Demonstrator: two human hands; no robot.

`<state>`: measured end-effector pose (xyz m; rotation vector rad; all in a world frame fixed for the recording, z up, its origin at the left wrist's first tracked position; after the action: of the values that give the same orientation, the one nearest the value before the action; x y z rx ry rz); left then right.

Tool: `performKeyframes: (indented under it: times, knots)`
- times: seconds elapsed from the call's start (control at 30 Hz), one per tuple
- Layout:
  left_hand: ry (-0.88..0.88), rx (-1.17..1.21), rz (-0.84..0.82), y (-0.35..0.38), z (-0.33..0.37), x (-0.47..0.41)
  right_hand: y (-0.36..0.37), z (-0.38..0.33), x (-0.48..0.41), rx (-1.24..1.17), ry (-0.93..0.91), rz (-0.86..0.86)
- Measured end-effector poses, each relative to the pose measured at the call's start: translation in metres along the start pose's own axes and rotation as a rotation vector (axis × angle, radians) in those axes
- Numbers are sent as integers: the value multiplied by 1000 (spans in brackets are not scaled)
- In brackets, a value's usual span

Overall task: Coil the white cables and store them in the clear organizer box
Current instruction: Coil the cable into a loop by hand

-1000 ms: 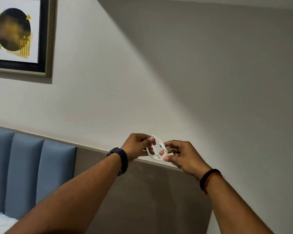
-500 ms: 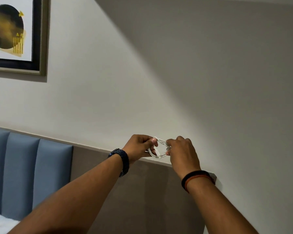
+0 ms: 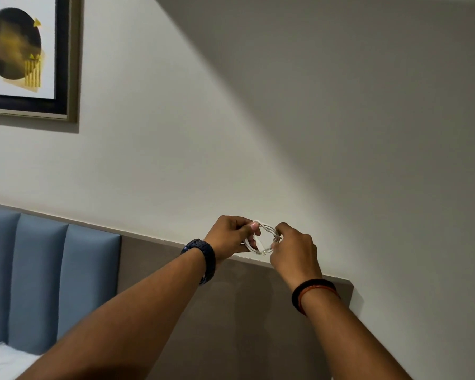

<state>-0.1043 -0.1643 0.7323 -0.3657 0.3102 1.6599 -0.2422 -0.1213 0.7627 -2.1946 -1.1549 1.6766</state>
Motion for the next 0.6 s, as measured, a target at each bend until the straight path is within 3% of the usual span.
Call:
performKeyframes:
  times: [0.3,0.5,0.6]
  knots:
    - [11,-30,-4,3,-16,8,11,25,4,-210,174,-41]
    - [-9,-139,100,0,-45,21,22,45,21,-250,200,-70]
    - [-41,-225,105,0,-78,35,48,66,42,-288,252,-183]
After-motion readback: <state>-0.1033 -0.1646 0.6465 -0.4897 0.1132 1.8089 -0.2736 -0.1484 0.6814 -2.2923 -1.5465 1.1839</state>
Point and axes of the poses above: each hand's wrist, its own x-axis away from the middle knuckle, its own y-axis out of the palm, z = x × y, the point moved 10 cm from there along -x, towards the middle knuckle, and after that the axes turned 10 degrees about z, right-handed, at the moved point
